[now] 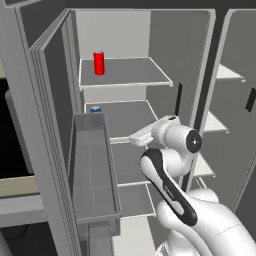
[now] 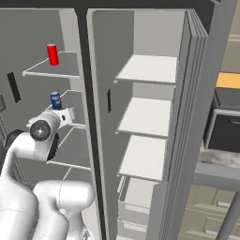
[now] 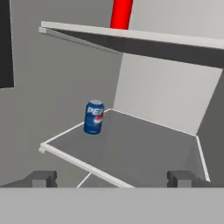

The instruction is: Open the fridge, grab two sodas, and place both sodas inside the bowl with ice on the dining counter.

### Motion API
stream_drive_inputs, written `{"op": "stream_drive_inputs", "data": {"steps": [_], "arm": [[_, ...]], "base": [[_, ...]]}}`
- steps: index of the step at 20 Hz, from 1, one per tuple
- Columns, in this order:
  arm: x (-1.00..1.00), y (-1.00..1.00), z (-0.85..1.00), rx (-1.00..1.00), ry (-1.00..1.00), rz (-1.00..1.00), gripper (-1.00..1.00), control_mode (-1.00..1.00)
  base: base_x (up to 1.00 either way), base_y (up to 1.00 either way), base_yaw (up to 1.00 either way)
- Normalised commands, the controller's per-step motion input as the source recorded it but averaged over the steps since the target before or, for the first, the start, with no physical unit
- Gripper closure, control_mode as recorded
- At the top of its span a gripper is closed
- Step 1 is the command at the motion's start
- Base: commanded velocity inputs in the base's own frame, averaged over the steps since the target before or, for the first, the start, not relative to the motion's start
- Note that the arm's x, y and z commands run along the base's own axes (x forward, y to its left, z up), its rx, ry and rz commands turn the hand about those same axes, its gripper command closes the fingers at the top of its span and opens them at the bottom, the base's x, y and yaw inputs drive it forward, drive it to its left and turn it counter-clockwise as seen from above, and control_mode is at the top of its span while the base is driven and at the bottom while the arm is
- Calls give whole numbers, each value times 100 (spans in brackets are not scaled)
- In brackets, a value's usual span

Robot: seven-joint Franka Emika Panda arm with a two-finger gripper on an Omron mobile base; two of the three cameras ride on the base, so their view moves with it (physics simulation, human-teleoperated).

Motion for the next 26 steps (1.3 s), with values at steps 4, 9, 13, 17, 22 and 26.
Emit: {"op": "stream_drive_inputs", "data": {"steps": [4, 9, 13, 17, 22, 26], "arm": [[22, 36, 1, 10, -3, 0, -100, -100], [37, 13, 0, 18, 2, 0, -100, -100], [49, 0, 0, 10, 7, -3, -100, -100], [33, 10, 0, 0, 0, -1, -100, -100], [30, 34, 0, 0, 0, 0, -100, -100], [33, 36, -3, 0, 0, 0, -100, -100]], "base": [[0, 0, 0], [0, 0, 0], [0, 0, 0], [0, 0, 0], [0, 0, 0], [0, 0, 0]]}}
